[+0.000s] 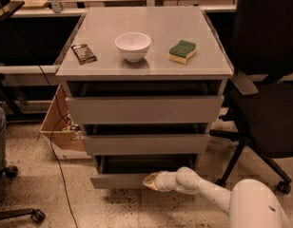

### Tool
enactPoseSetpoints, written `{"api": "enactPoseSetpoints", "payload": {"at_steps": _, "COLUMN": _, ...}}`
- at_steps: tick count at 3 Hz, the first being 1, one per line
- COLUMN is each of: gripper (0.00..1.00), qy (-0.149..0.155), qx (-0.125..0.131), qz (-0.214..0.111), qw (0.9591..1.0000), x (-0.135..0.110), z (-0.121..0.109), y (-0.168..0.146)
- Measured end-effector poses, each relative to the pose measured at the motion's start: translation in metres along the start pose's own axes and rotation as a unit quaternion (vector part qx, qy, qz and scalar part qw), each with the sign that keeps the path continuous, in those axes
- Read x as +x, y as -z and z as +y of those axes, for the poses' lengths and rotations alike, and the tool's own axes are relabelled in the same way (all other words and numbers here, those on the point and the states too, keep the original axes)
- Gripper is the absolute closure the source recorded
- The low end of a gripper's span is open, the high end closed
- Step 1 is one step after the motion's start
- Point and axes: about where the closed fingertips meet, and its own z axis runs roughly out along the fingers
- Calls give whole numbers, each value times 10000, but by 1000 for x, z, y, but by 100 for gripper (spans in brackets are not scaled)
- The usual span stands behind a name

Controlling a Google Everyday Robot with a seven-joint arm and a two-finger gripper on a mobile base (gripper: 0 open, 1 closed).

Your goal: Close bottom drawer

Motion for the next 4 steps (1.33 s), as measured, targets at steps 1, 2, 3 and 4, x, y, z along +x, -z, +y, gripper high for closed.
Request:
{"api": "enactPoseSetpoints", "payload": {"at_steps": 1, "gripper": 100, "qy": 80, "qx": 19, "qz": -71, "qw": 9999, "x": -5, "z": -16, "y": -20}}
{"api": "enactPoseSetpoints", "payload": {"at_steps": 2, "gripper": 100, "qy": 140, "qx": 31, "qz": -158, "qw": 9998, "x": -11, "z": -29, "y": -35}}
{"api": "enactPoseSetpoints", "payload": {"at_steps": 3, "gripper": 100, "qy": 140, "qx": 31, "qz": -159, "qw": 9998, "x": -11, "z": -29, "y": -35}}
{"api": "enactPoseSetpoints", "payload": {"at_steps": 4, "gripper": 100, "qy": 162, "qx": 41, "qz": -313, "qw": 9994, "x": -17, "z": -34, "y": -37}}
